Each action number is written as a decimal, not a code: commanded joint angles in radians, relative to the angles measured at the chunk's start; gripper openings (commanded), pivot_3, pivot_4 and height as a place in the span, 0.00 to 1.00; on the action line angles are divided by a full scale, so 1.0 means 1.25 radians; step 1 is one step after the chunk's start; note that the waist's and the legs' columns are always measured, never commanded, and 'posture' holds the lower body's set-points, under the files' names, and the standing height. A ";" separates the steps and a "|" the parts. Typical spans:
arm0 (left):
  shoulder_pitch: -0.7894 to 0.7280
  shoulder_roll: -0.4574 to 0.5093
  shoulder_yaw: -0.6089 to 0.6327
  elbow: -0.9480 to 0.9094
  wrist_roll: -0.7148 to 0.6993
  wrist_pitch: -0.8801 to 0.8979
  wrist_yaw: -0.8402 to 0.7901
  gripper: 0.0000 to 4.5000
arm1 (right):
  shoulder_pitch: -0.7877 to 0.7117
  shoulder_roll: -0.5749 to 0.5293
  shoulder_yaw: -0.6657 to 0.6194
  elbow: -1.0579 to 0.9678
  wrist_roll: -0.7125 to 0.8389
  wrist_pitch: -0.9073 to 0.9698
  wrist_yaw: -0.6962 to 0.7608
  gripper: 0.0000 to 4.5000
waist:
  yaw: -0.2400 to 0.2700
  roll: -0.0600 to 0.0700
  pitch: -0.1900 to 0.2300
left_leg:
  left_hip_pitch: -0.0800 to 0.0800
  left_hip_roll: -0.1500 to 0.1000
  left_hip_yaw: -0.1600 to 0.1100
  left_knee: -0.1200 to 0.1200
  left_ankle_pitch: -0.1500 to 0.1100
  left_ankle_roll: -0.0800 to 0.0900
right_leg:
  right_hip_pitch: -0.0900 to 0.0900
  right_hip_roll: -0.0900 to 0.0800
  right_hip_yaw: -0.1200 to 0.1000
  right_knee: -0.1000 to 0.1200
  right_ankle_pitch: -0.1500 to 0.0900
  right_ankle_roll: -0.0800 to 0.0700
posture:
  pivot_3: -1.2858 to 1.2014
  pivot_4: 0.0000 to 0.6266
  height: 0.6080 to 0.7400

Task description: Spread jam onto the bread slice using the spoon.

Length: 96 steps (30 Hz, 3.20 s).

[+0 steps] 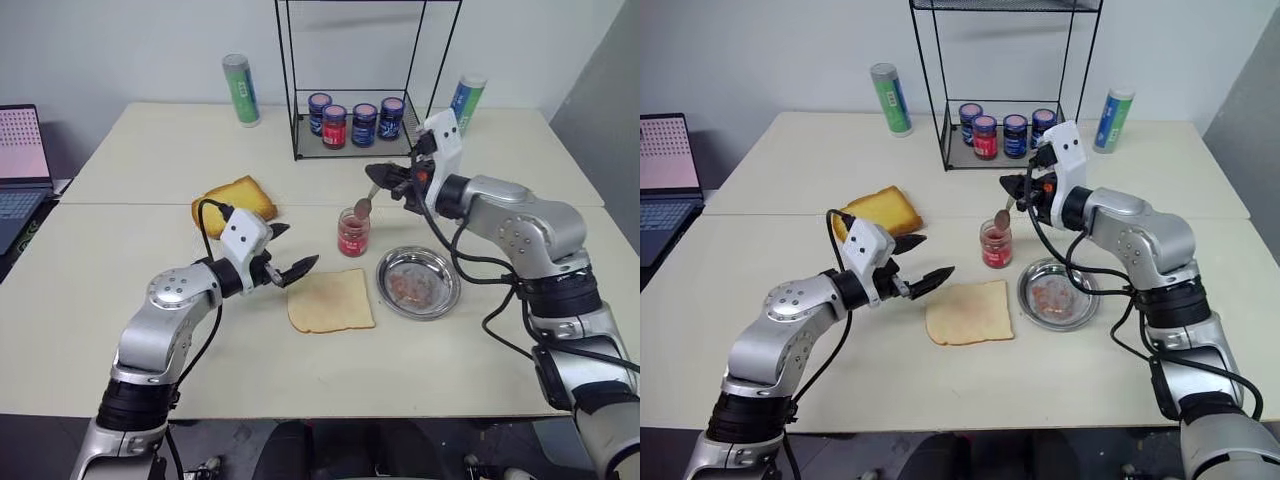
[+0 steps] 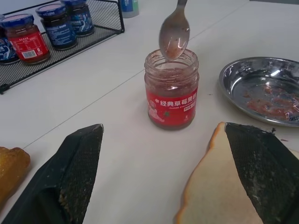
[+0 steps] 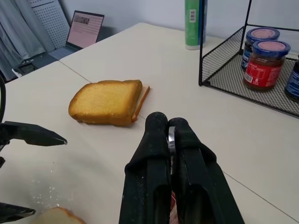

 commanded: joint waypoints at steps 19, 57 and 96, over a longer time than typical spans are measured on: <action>-0.013 -0.015 -0.001 -0.033 0.005 -0.017 0.028 0.97 | -0.011 0.080 0.107 0.096 -0.318 -0.129 0.109 0.02 | -0.001 0.000 0.000 | 0.000 0.000 0.000 0.000 0.000 0.000 | 0.000 0.000 0.000 0.000 0.000 0.000 | 0.52 0.24 1.00; -0.034 -0.015 -0.004 -0.001 0.013 -0.035 0.011 0.97 | -0.054 0.191 -0.158 0.080 -0.189 0.191 -0.057 0.02 | -0.003 0.000 0.000 | 0.000 0.000 0.000 0.000 0.000 0.000 | 0.000 0.000 0.000 0.001 0.000 0.000 | 0.52 0.24 1.00; -0.033 -0.016 -0.001 0.001 0.013 -0.040 0.011 0.97 | -0.088 0.333 -0.419 0.065 -0.078 0.413 -0.242 0.02 | -0.005 0.000 0.000 | 0.000 0.000 0.000 0.000 0.000 0.000 | 0.000 0.000 0.000 0.001 0.000 0.000 | 0.52 0.24 1.00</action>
